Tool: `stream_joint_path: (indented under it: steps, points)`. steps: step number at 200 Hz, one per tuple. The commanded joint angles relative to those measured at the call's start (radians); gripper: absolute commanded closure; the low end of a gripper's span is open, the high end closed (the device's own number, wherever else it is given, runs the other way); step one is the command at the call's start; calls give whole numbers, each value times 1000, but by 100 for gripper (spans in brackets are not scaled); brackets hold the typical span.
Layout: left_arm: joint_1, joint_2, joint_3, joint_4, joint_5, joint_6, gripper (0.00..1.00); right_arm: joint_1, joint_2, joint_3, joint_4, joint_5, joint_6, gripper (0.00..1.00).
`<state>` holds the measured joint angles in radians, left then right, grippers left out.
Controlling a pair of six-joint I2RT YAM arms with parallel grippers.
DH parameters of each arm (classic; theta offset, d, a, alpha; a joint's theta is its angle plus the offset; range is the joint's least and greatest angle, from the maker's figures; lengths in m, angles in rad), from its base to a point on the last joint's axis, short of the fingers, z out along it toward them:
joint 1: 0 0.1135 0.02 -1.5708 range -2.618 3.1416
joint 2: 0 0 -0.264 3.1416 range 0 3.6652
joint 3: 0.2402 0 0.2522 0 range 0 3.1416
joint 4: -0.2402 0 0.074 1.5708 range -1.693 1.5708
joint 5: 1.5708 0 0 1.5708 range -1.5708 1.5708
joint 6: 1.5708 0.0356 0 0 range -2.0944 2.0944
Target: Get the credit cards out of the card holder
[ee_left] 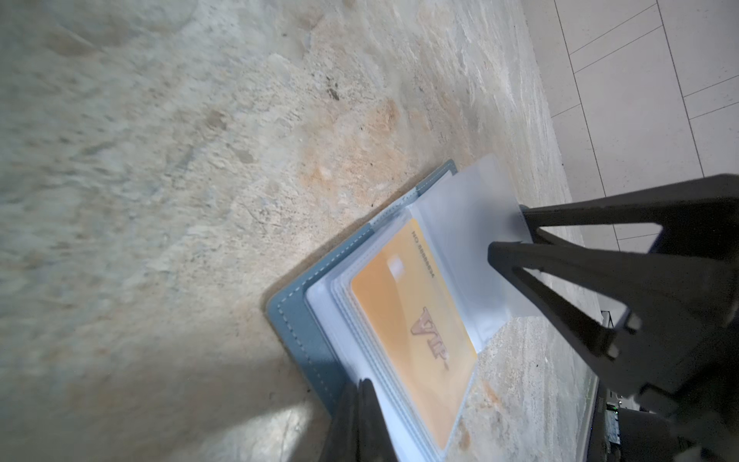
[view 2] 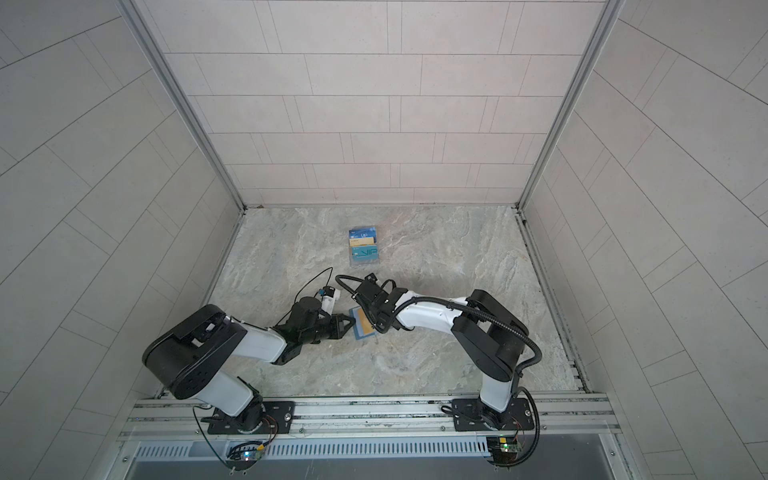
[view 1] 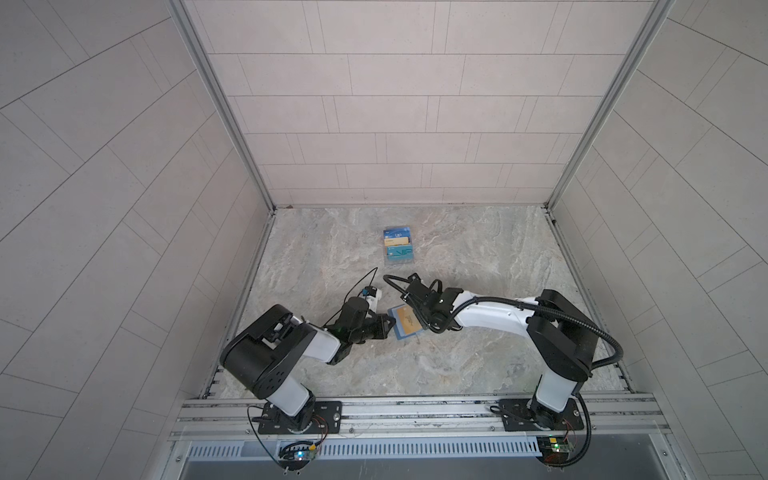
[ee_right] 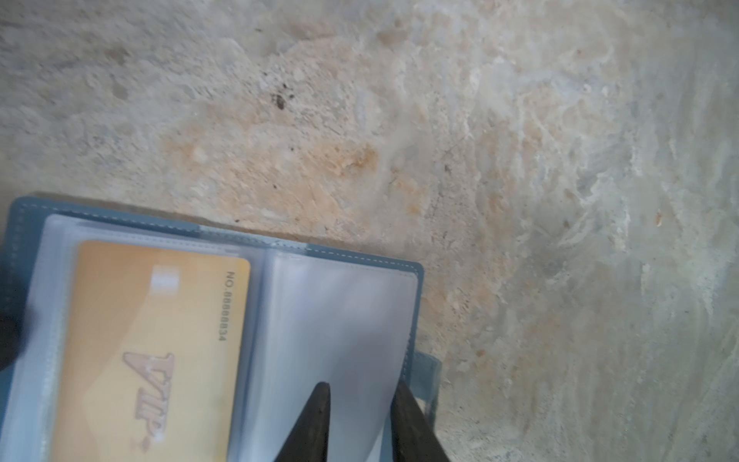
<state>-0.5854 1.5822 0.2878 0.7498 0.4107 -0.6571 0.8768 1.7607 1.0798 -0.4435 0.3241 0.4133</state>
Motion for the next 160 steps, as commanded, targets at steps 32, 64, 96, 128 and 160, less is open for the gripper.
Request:
stream_joint_path:
  steps: [32, 64, 96, 128, 160]
  points:
    - [-5, -3, 6, -97, -9, 33, 96, -69, -96, -49, -64, -17, -13, 70]
    - [-4, -13, 15, -109, -5, 40, 96, -154, -190, -107, 33, -372, -24, 65]
    - [-4, -41, 15, -121, -15, 44, 96, -187, -212, -109, 50, -499, -37, 56]
    - [-5, -62, 19, -136, -18, 45, 96, -193, -191, -99, 74, -554, -11, 55]
    - [-5, -77, 21, -156, -28, 49, 95, -192, -167, -104, 132, -561, 42, 55]
